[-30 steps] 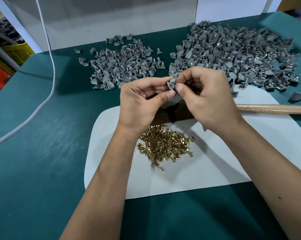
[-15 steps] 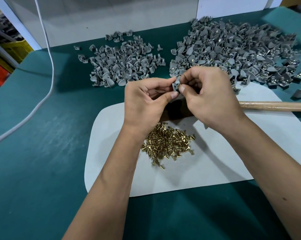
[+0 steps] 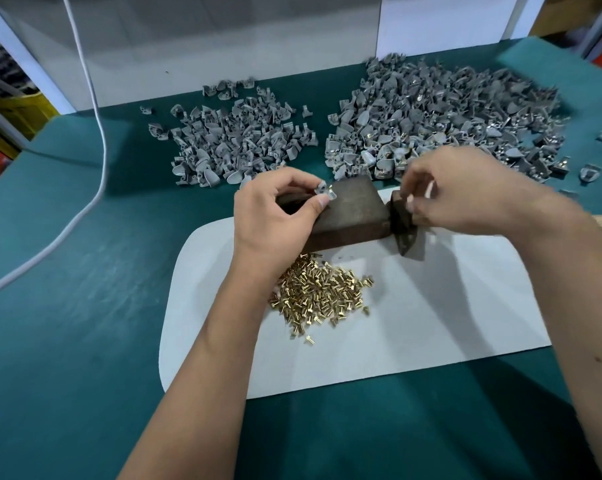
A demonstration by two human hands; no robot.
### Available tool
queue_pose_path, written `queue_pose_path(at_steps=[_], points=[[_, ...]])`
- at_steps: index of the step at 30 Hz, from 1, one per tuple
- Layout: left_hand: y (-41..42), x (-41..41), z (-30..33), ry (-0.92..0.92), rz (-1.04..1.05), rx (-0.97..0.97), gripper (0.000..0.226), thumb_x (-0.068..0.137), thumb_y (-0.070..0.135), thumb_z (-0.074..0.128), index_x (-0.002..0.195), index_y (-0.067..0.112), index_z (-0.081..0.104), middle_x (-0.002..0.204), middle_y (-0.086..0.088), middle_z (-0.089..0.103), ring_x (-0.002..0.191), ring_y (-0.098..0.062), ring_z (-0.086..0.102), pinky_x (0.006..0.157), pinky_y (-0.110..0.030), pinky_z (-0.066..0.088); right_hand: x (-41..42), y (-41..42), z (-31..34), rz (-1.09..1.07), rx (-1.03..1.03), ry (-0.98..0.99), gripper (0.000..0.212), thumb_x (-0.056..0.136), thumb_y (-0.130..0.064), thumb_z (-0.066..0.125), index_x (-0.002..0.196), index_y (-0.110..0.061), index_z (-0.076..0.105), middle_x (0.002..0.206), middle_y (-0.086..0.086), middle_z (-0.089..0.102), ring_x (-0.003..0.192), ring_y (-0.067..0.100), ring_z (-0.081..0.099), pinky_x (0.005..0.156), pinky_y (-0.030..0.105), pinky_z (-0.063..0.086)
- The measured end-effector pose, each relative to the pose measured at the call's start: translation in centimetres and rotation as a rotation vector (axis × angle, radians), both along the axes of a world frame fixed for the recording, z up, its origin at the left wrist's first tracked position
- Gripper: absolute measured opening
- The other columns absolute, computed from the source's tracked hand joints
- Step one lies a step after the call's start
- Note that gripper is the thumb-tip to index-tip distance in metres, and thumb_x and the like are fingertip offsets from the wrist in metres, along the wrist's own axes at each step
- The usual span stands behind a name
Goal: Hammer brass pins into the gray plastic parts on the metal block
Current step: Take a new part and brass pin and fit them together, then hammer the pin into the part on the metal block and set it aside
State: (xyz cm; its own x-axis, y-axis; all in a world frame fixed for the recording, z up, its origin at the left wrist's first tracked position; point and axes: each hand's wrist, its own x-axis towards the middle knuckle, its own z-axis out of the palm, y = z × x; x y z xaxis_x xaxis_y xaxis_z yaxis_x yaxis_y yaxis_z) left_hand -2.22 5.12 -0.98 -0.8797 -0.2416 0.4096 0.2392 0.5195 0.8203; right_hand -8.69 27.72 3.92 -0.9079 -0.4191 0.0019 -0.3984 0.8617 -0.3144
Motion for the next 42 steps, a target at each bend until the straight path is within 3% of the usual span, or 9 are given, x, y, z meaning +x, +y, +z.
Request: queue_pose_path(at_steps=[3,11,17,20,23,27,32,38,42], points=[[-0.3,-0.3,-0.3,-0.081,0.025,0.019,0.01,0.08,0.009,0.085,0.087,0.015,0.08,0.103,0.007,0.077,0.101,0.01,0.066,0.094,-0.012,0.049,-0.1,1.2,-0.7,-0.031,0.063,-0.165,0.033,0.082,-0.021,0.081,0.105,-0.028,0.058,0.085,-0.007,0.07,0.076,0.008,0.061,0.062,0.027,0.044],[-0.6,-0.4,-0.2,-0.145,0.014,0.097,0.013,0.079,0.011,0.086,0.085,0.021,0.08,0.114,0.005,0.074,0.108,0.0,0.067,0.101,-0.025,0.052,0.1,1.3,-0.3,0.049,0.191,-0.063,0.013,0.094,-0.021,0.07,0.084,-0.02,0.061,0.081,-0.001,0.065,0.076,0.02,0.059,0.066,0.035,0.044],[-0.7,-0.5,-0.2,-0.182,-0.003,0.127,0.012,0.08,0.01,0.085,0.079,0.019,0.078,0.115,0.0,0.074,0.103,0.007,0.067,0.088,-0.006,0.046,0.9,-0.3,2.5,0.043,-0.244,0.051,0.022,0.105,-0.025,0.05,0.085,-0.022,0.059,0.075,-0.002,0.065,0.063,0.009,0.058,0.062,0.035,0.048],[-0.8,-0.5,-0.2,-0.201,-0.021,0.161,0.01,0.079,0.009,0.086,0.079,0.017,0.079,0.113,-0.003,0.074,0.101,0.007,0.068,0.089,-0.012,0.05,2.1,-3.3,2.6,0.117,-0.268,0.077,0.034,0.107,-0.025,0.047,0.073,-0.03,0.049,0.068,-0.01,0.057,0.057,0.001,0.051,0.052,0.014,0.034],[-0.9,-0.5,-0.1,-0.216,-0.033,0.198,0.008,0.079,0.009,0.086,0.08,0.015,0.08,0.113,-0.004,0.075,0.107,0.001,0.069,0.097,-0.026,0.053,2.6,-4.7,2.2,0.182,-0.096,0.134,0.03,0.107,-0.029,0.044,0.078,-0.029,0.044,0.073,-0.007,0.056,0.068,0.019,0.055,0.061,0.032,0.04],[-0.8,-0.6,-0.2,-0.237,-0.013,0.206,0.011,0.078,0.013,0.088,0.078,0.021,0.08,0.118,0.0,0.074,0.109,-0.003,0.069,0.103,-0.037,0.053,2.8,-4.5,2.8,0.195,-0.357,0.372,0.019,0.106,-0.034,0.038,0.098,-0.025,0.053,0.074,-0.003,0.058,0.062,0.021,0.054,0.058,0.037,0.04],[-0.8,-0.5,0.0,-0.252,-0.023,0.215,0.01,0.077,0.007,0.087,0.08,0.014,0.081,0.119,-0.009,0.073,0.116,-0.004,0.066,0.106,-0.04,0.051,3.1,-5.3,1.1,0.135,0.051,0.244,0.021,0.109,-0.035,0.037,0.106,-0.019,0.052,0.078,0.003,0.051,0.073,0.033,0.051,0.064,0.038,0.034],[-0.8,-0.4,0.2,-0.254,-0.018,0.191,0.009,0.077,0.011,0.086,0.08,0.018,0.082,0.122,-0.006,0.073,0.12,-0.002,0.063,0.109,-0.037,0.048,2.8,-4.9,1.8,0.109,-0.165,0.409,0.029,0.107,-0.035,0.035,0.109,-0.015,0.056,0.066,-0.002,0.045,0.055,0.025,0.047,0.057,0.037,0.035],[-0.6,-0.3,0.3,-0.255,-0.019,0.2,0.01,0.078,0.01,0.087,0.08,0.018,0.081,0.126,-0.008,0.071,0.123,-0.004,0.062,0.107,-0.027,0.047,2.6,-4.8,1.2,0.128,0.057,0.261,0.02,0.109,-0.035,0.037,0.098,-0.022,0.047,0.079,0.006,0.052,0.081,0.041,0.059,0.065,0.04,0.037]])
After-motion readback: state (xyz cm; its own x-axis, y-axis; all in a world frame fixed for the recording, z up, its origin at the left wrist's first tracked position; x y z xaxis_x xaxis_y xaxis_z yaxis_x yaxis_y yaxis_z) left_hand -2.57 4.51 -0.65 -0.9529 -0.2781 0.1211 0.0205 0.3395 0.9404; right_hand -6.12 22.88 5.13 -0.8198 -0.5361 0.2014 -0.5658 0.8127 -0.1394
